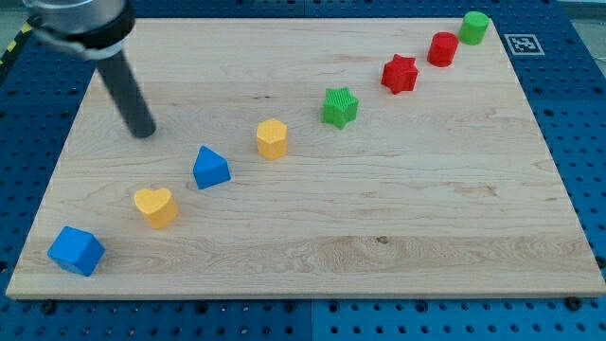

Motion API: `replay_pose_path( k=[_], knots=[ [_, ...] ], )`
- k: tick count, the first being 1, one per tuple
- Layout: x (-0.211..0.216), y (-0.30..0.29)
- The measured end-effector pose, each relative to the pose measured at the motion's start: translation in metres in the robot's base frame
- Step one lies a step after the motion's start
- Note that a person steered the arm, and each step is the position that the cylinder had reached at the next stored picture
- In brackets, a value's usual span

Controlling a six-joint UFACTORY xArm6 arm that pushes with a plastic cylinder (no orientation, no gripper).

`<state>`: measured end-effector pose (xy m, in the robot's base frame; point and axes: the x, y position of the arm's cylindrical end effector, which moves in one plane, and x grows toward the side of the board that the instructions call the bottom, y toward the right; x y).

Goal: Nudge the green star right a bit

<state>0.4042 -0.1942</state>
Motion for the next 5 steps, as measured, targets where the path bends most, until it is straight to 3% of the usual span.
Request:
replay_pose_path(
  k=[1, 2, 5],
  knots=[
    [-0.034, 0.079],
    [-0.039, 0.163],
    [-0.004, 0.193]
  ],
)
